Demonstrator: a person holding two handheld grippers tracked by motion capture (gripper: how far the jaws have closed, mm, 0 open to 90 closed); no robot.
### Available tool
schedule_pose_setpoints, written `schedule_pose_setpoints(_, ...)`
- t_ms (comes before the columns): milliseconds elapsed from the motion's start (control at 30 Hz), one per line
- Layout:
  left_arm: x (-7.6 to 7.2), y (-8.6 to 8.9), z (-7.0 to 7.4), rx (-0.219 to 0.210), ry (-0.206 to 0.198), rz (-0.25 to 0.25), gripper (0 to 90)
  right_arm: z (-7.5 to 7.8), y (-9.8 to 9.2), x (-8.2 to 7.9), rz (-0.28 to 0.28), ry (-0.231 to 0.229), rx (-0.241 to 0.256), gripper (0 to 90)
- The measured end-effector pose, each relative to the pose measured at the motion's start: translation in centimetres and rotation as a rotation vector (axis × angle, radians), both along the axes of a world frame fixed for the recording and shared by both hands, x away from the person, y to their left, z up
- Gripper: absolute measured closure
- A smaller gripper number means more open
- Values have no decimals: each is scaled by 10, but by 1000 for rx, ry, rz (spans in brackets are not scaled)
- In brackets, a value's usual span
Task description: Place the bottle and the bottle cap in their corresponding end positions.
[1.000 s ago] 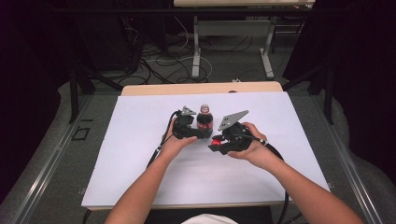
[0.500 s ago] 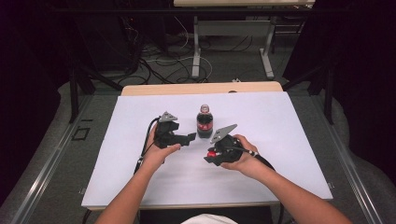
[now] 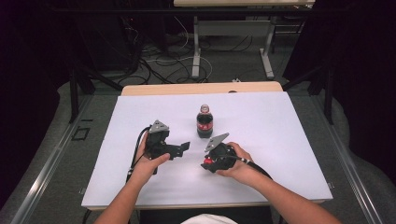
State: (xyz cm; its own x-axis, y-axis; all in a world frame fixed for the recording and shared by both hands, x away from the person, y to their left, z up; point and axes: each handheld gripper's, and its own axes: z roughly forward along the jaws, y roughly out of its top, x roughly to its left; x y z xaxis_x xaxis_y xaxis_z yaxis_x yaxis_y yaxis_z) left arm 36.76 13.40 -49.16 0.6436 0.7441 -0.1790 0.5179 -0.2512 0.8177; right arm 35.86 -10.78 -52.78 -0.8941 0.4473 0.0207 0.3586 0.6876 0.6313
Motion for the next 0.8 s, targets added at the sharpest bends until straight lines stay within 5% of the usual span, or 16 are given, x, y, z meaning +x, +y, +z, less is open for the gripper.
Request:
schedule_pose_setpoints(600, -6, 8, -1, -17, -20, 11, 6, -19, 3, 15, -43, 36, -2, 603)
schedule_pose_setpoints(800, -5, 9, -3, -16, -21, 11, 6, -19, 3, 16, -64, 51, 12, 479)
